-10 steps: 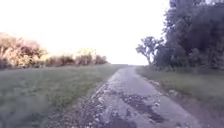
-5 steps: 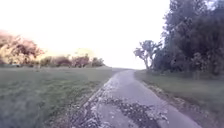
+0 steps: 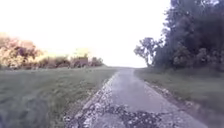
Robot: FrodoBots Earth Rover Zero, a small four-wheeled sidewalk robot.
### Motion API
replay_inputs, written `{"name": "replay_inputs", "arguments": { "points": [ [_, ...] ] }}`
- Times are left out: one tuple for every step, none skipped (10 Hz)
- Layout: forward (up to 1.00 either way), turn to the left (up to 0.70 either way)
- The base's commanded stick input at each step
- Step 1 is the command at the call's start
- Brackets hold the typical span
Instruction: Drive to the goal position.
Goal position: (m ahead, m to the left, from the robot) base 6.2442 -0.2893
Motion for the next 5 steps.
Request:
{"name": "replay_inputs", "arguments": {
  "points": [
    [0.66,0.00],
    [0.66,0.00],
    [0.66,0.00],
    [0.66,0.00],
    [0.66,0.00]
  ]
}}
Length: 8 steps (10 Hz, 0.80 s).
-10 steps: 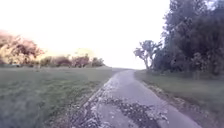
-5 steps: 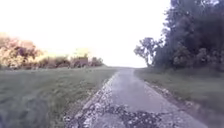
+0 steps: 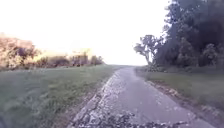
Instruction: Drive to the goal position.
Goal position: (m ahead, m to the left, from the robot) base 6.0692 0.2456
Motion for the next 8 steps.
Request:
{"name": "replay_inputs", "arguments": {
  "points": [
    [0.66,0.00],
    [0.66,0.00],
    [0.66,-0.14],
    [0.66,-0.32],
    [0.66,-0.22],
    [0.66,-0.11],
    [0.66,0.00],
    [0.66,0.00]
  ]
}}
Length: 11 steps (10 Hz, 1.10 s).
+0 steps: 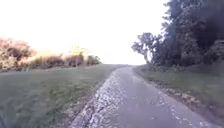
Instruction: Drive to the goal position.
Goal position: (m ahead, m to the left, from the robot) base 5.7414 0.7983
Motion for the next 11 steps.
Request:
{"name": "replay_inputs", "arguments": {
  "points": [
    [0.66,0.00],
    [0.66,0.00],
    [0.66,0.00],
    [0.66,0.00],
    [0.66,0.00],
    [0.66,0.00],
    [0.66,0.00],
    [0.66,0.00],
    [0.66,0.00],
    [0.66,0.00],
    [0.66,0.00]
  ]
}}
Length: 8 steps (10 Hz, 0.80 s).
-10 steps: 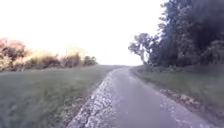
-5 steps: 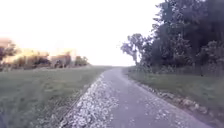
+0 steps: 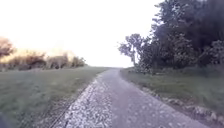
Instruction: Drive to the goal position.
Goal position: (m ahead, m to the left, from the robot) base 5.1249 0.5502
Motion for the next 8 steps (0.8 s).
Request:
{"name": "replay_inputs", "arguments": {
  "points": [
    [0.66,0.00],
    [0.67,0.00],
    [0.67,0.00],
    [0.66,0.00],
    [0.66,0.00],
    [0.67,0.00],
    [0.67,0.00],
    [0.67,0.00]
  ]
}}
